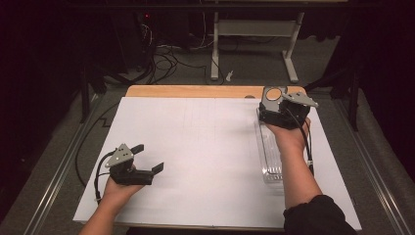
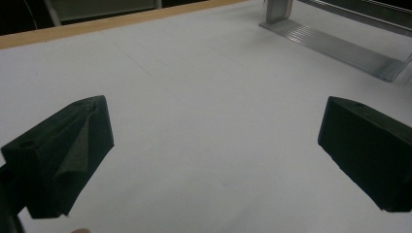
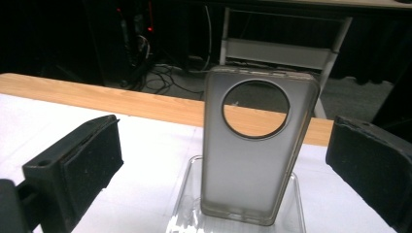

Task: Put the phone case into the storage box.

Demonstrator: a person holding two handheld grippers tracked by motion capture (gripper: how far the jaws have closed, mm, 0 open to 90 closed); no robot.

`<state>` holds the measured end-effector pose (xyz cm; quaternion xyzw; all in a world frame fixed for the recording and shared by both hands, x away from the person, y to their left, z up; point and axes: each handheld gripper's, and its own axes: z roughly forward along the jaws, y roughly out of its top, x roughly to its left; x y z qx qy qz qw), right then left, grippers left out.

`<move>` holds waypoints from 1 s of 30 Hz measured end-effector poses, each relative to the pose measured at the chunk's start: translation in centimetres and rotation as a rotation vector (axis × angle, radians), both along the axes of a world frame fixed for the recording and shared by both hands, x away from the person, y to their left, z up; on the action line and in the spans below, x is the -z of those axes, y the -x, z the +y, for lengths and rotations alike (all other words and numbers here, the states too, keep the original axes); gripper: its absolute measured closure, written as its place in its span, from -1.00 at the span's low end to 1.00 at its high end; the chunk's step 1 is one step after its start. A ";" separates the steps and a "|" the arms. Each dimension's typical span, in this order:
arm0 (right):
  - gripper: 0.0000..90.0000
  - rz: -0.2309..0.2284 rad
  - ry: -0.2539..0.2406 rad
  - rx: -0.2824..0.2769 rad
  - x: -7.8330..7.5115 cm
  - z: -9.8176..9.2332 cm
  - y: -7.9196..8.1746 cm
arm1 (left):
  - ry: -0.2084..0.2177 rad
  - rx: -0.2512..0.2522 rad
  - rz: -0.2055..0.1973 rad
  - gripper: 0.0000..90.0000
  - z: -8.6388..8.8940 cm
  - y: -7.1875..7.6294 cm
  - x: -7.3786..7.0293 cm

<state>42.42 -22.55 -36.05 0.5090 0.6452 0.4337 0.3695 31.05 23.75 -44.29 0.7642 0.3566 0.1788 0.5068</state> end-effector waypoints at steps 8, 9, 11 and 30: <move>-1.00 -0.009 -0.029 -0.039 -0.2 -0.5 2.5 | -0.003 -0.006 0.000 -0.99 0.0 0.0 0.0; -1.00 -0.009 -0.029 -0.039 -0.2 -0.5 2.5 | -0.003 -0.005 0.000 -0.99 0.0 0.0 0.0; -1.00 -0.015 -0.022 -0.051 -0.4 -0.6 3.1 | -0.002 -0.005 0.000 -0.99 0.1 0.0 -0.1; -1.00 -0.042 -0.035 -0.165 0.1 -2.7 10.0 | 0.004 -0.007 -0.004 -0.99 0.1 0.2 -0.3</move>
